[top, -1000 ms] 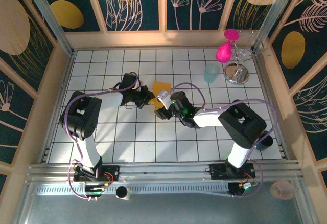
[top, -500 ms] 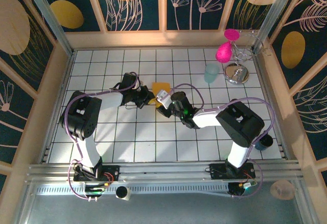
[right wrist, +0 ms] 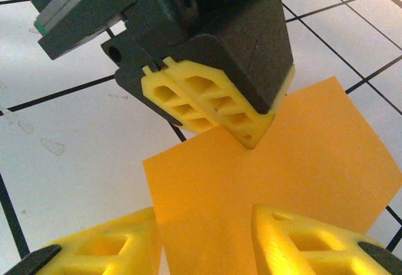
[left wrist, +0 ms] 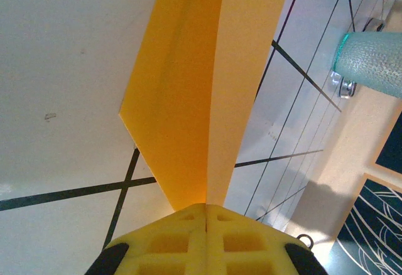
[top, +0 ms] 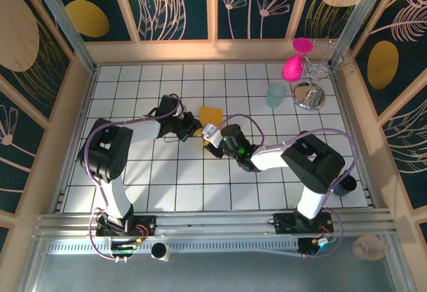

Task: Fold a paper plane with a square sheet of paper (pick it up from the middle)
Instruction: Third fold the triangle at the center of the table.

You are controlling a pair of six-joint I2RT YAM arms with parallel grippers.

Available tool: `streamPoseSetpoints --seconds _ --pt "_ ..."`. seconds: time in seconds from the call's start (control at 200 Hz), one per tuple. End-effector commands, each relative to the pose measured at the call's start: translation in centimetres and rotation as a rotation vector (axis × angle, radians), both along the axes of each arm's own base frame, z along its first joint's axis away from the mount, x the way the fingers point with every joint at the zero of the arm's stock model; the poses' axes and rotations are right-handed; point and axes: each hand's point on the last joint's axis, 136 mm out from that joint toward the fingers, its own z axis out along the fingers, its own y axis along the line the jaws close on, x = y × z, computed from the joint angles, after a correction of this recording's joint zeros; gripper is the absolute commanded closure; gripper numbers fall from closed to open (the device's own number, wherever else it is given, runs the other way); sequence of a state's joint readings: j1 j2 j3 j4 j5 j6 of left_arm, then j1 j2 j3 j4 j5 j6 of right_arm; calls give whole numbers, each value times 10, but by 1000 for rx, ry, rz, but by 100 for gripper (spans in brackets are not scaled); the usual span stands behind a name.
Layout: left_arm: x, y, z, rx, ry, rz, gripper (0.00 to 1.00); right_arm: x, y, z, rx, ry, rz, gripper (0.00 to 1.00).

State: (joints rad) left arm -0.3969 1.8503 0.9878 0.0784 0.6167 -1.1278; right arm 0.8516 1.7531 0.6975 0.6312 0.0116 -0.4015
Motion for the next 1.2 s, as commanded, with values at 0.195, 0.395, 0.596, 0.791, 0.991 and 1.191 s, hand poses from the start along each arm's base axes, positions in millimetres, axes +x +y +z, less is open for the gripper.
streamPoseSetpoints --seconds 0.195,0.395,0.596,0.791,0.991,1.191 --pt "0 5 1 5 8 19 93 9 10 32 58 -86 -13 67" --pt "-1 5 0 8 11 16 92 5 15 32 59 -88 4 69" --pt "-1 5 0 8 11 16 91 3 19 31 67 -80 18 76" --pt "2 13 2 31 -1 31 77 -1 16 24 57 -53 20 93" --pt "18 51 12 126 -60 99 59 -22 14 17 95 56 74 99" --pt "32 39 36 68 -155 75 59 -46 18 11 182 218 139 100"
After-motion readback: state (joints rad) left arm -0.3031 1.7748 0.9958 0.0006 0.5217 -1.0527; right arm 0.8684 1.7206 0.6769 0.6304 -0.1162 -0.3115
